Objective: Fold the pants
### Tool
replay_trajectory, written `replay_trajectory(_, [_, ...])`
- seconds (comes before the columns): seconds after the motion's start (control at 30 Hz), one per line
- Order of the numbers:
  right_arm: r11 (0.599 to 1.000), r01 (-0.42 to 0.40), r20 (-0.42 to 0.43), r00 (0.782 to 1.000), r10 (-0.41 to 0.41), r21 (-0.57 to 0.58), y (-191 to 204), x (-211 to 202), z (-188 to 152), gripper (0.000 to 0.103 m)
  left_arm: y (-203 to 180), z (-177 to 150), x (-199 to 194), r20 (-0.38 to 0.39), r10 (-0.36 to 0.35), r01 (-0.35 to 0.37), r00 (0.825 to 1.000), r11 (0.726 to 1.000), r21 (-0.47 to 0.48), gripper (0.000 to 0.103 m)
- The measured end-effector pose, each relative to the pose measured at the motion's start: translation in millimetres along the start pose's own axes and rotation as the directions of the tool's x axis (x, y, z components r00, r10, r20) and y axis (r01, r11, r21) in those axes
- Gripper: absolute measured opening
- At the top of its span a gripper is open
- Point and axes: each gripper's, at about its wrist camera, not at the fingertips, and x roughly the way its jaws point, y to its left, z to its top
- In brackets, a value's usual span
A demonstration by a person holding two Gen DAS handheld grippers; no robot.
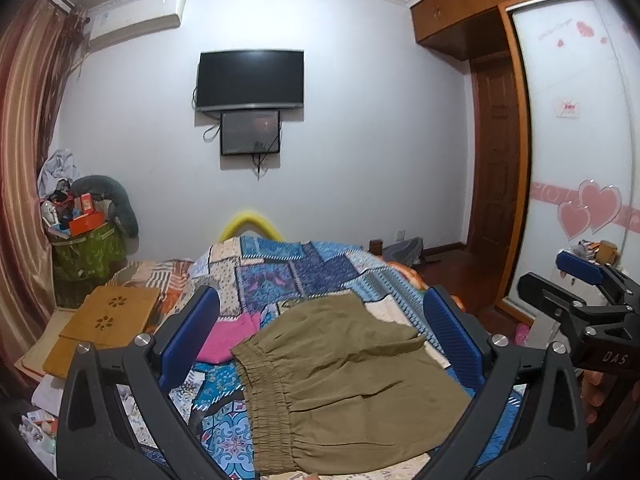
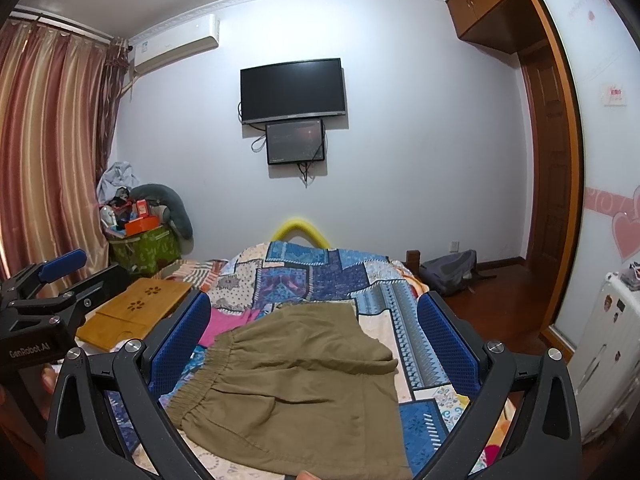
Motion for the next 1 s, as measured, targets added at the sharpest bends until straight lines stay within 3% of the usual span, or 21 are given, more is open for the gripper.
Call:
replay_trajectory(0.13, [1.000, 0.006, -0.041, 0.999, -0.006, -0.013, -9.4, 26.3, -12.0, 0.103, 11.2, -11.4, 41.1, -0.087, 0.050, -0.048, 0.995, 0.999, 0.025, 0.103])
replay_trajectory(0.33, [0.999, 0.037, -0.185, 0.982, -0.044, -0.038, -38.7, 85.3, -45.2, 0.103, 44.7, -43.1, 113.8, -0.265, 0.086, -0.085, 0.961, 0.996, 0.016, 0.103])
replay_trajectory(0.43, [0.998, 0.043, -0.286, 0.957, -0.054, -0.044, -57.6, 118.2, -65.1, 0.103, 66.4, -62.0, 151.3, -0.367, 0.079, -0.089, 0.927, 0.996, -0.011, 0.103])
replay_trajectory(0.53, [0.997, 0.053, -0.392, 0.917, -0.070, -0.055, -77.9, 153.4, -86.7, 0.103, 85.4, -85.1, 187.4, -0.457, 0.108, -0.121, 0.883, 0.993, 0.001, 0.103])
replay_trajectory(0.83, [0.996, 0.026, -0.541, 0.838, -0.071, -0.089, -115.8, 225.2, -128.4, 0.100, 108.6, -136.9, 258.6, -0.628, 0.078, -0.096, 0.774, 0.995, 0.005, 0.103])
replay_trajectory(0.9, [0.996, 0.004, -0.572, 0.819, -0.053, -0.086, -119.7, 244.8, -137.4, 0.092, 111.0, -146.4, 269.4, -0.656, 0.060, -0.088, 0.752, 0.996, -0.009, 0.102])
replay_trajectory(1.0, [0.997, -0.013, -0.612, 0.790, -0.033, -0.070, -125.0, 269.1, -149.9, 0.084, 111.5, -157.7, 282.8, -0.691, 0.015, -0.060, 0.722, 0.997, -0.042, 0.091])
